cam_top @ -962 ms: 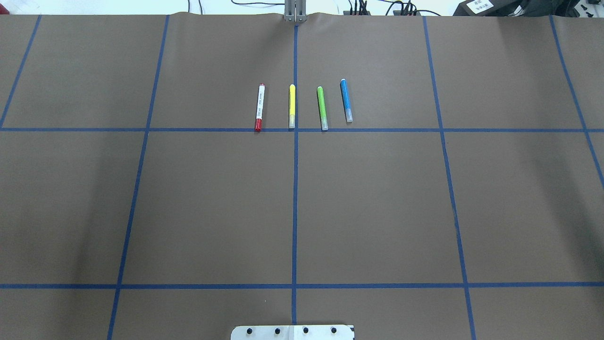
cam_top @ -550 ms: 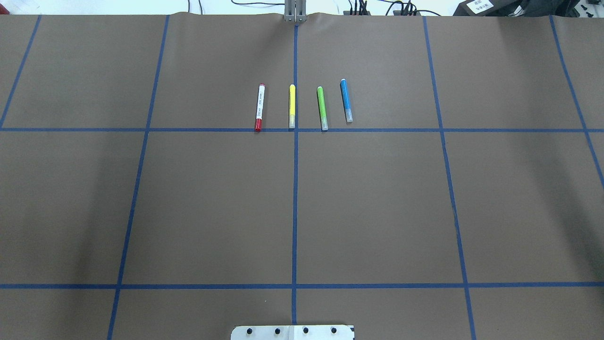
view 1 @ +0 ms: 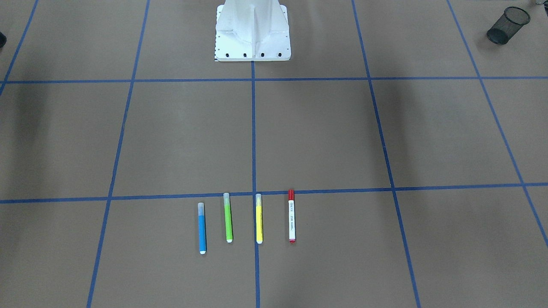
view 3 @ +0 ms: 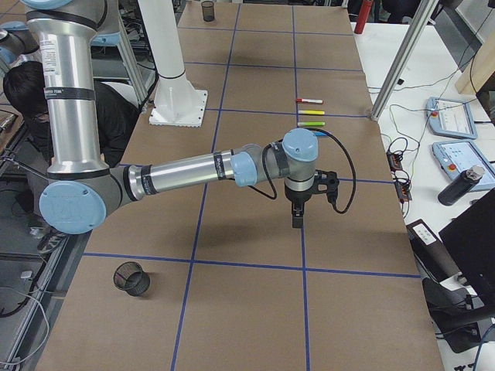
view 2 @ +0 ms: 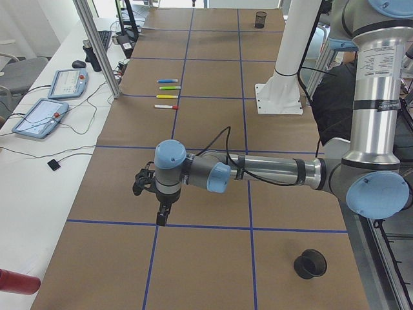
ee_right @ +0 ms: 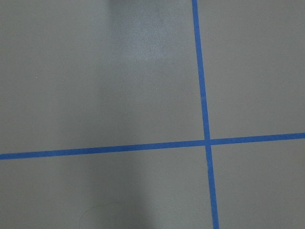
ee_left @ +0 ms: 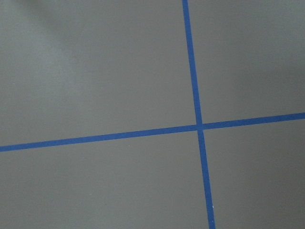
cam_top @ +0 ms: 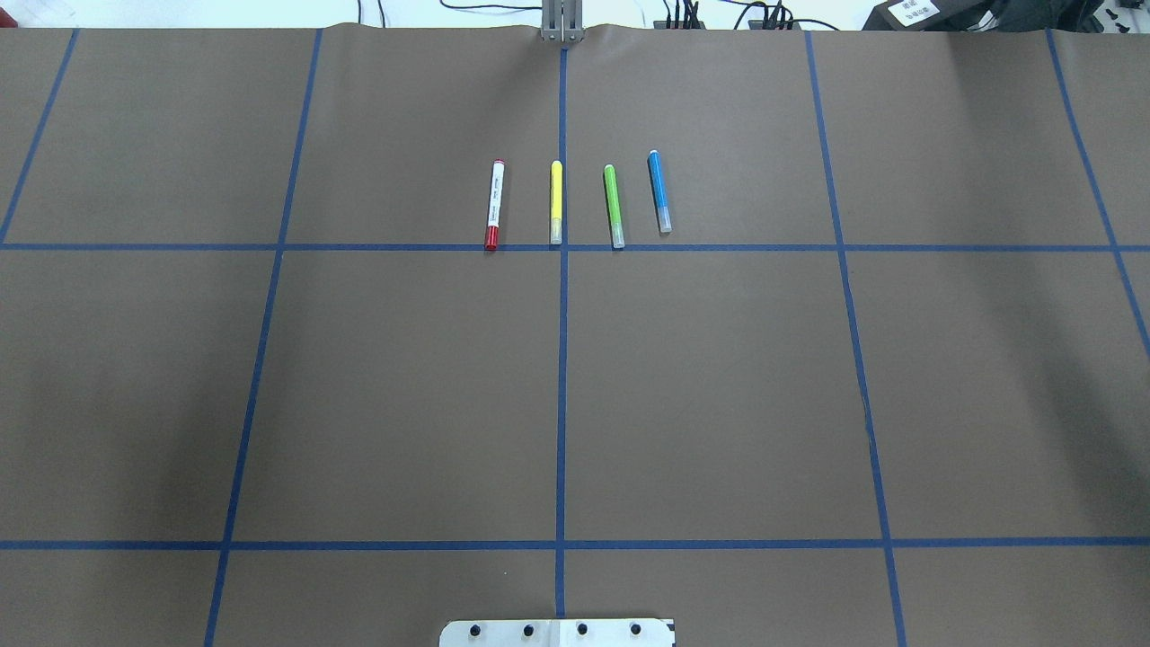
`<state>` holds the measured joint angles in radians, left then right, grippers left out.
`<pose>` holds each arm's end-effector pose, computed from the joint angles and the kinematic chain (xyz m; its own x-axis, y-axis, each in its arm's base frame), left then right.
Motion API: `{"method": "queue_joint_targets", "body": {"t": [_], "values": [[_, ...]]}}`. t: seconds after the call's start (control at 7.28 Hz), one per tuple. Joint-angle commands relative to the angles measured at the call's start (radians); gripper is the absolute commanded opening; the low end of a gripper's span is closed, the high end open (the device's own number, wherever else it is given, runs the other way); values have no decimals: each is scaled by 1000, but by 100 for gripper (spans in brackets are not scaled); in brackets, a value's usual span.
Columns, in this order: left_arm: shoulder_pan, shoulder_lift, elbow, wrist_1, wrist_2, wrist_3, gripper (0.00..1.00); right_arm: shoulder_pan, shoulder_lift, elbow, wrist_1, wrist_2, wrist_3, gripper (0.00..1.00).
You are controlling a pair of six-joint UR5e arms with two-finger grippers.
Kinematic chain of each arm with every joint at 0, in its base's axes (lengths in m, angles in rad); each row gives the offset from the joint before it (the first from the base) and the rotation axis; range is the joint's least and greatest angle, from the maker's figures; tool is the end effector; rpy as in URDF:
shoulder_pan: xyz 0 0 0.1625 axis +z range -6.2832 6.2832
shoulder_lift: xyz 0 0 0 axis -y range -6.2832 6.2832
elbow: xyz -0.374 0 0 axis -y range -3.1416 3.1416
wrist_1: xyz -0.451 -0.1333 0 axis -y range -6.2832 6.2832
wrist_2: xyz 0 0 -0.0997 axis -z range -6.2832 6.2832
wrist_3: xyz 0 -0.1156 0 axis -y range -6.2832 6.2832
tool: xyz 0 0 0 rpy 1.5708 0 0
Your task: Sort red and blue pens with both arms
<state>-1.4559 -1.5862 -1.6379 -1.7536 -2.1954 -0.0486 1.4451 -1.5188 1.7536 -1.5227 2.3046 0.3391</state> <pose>0.0008 -0.5798 0.5636 0.7927 0.1985 -0.5764 -0.0722 0.9694 0.2345 -0.0170 -0.5802 0.4857 0.7128 0.0542 0.6993 -0.1238 0.9911 0.0493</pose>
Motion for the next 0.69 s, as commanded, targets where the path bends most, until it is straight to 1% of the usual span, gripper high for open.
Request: {"method": "queue_joint_targets", "body": {"t": [0.0,0.14,0.27,0.41,0.55], "values": [[100,-108,-3,118,82,-5,100,-47,14,1,6,2,1,100],[123,-192,-10,209,74,-7,100,-54,17,-3,57,9,3,100],[147,-222,-38,232,74,-8,100,-74,17,-8,87,19,3,100],[181,-285,-30,242,69,-69,100,-80,17,6,90,28,38,100],[284,-366,-5,241,69,-259,100,-101,19,9,90,44,67,100]]}}
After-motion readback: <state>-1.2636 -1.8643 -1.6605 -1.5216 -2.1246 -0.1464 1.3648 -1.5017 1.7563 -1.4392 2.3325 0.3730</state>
